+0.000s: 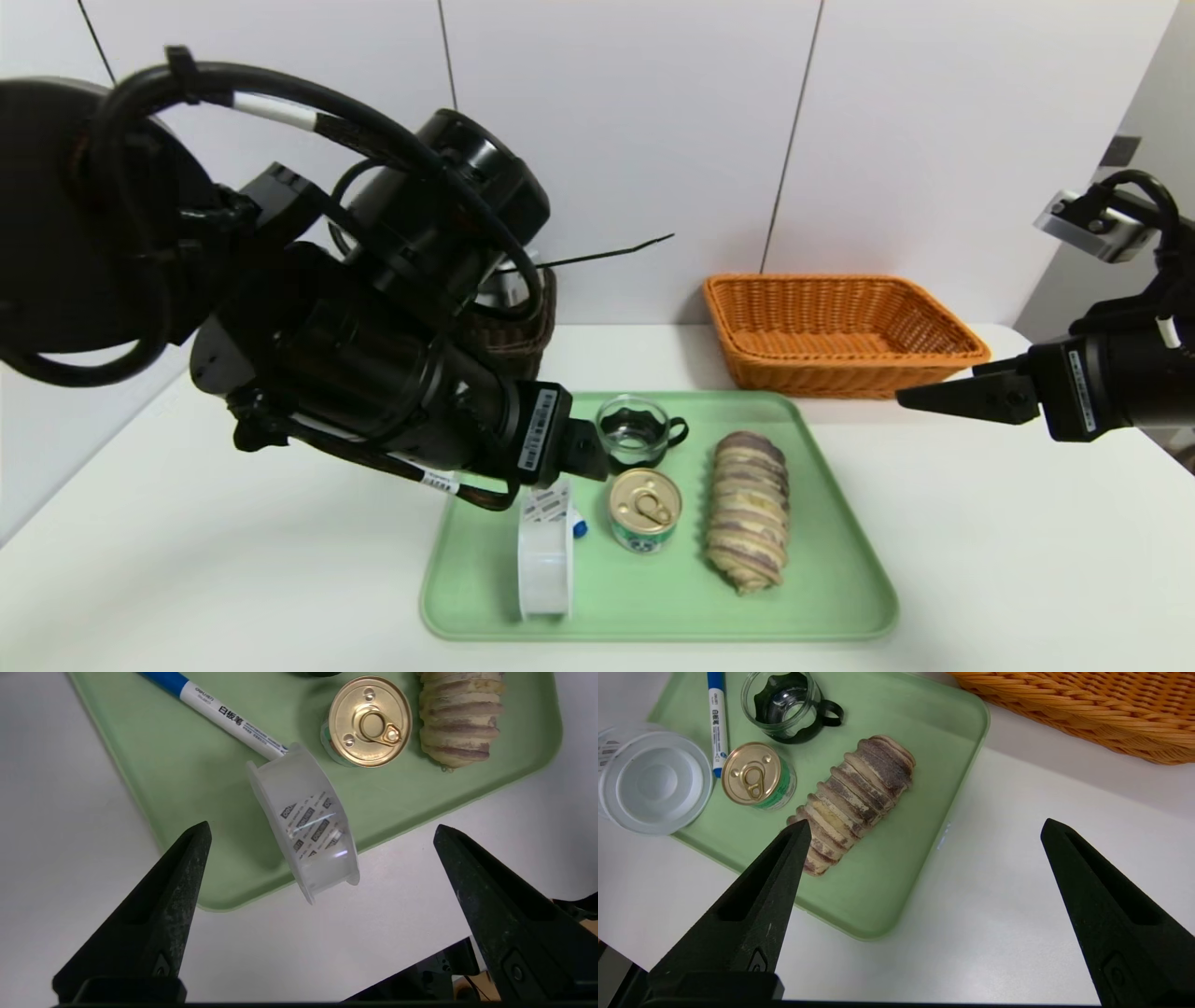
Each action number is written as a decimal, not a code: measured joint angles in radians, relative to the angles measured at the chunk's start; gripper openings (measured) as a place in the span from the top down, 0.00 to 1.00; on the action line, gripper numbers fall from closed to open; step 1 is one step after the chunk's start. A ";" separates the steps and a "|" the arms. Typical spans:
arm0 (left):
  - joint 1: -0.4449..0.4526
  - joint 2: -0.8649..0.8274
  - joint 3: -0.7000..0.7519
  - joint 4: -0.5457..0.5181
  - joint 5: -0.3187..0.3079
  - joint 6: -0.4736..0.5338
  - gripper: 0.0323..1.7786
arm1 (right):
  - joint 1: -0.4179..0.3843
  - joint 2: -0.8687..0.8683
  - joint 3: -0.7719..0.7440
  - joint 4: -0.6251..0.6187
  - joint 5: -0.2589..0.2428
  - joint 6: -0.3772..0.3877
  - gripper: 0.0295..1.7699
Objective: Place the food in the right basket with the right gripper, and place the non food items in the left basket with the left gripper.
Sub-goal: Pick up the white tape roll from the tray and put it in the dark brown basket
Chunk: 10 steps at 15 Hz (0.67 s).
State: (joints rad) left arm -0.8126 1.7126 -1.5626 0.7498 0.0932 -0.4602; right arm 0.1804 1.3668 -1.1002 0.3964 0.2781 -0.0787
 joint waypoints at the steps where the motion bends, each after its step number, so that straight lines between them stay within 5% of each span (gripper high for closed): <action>1: -0.002 0.012 -0.004 0.015 0.023 -0.007 0.05 | -0.003 0.001 0.001 0.000 0.000 0.000 0.04; 10: -0.021 0.076 -0.005 0.059 0.032 -0.106 0.05 | -0.003 0.002 0.003 0.001 0.002 0.000 0.04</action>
State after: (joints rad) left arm -0.8340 1.7885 -1.5672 0.8085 0.1249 -0.5657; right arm 0.1770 1.3691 -1.0972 0.3972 0.2800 -0.0787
